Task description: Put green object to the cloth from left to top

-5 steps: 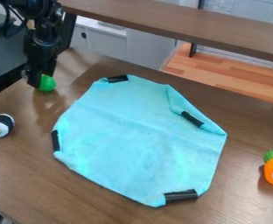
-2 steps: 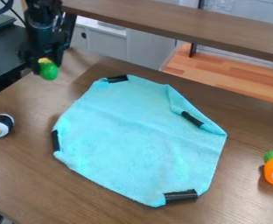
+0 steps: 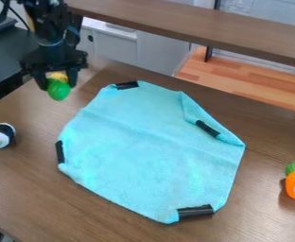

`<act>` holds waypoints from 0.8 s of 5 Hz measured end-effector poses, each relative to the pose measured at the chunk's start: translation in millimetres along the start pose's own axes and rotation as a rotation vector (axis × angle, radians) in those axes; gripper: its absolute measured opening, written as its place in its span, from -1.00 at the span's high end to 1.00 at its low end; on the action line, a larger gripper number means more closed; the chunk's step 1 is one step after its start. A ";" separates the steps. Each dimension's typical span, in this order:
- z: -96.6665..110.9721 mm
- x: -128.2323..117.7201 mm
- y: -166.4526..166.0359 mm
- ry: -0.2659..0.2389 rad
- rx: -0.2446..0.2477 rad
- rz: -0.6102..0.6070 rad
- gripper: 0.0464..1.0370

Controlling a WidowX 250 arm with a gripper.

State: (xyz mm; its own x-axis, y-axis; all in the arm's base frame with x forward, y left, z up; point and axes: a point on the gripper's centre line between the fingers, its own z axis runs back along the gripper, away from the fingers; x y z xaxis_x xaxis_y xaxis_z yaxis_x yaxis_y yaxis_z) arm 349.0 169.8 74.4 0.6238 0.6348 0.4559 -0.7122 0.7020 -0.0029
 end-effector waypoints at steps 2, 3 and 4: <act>19.9 -44.6 0.7 -0.014 -0.056 -0.161 -0.30; 20.9 -42.2 -0.6 -0.034 -0.057 -0.172 -0.30; 17.3 -32.9 -9.5 -0.049 -0.062 -0.195 -0.30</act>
State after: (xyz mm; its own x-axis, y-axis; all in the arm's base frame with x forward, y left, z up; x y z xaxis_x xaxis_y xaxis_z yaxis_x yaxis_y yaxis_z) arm 329.7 136.7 74.8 0.7303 0.4697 0.4960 -0.5576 0.8294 0.0355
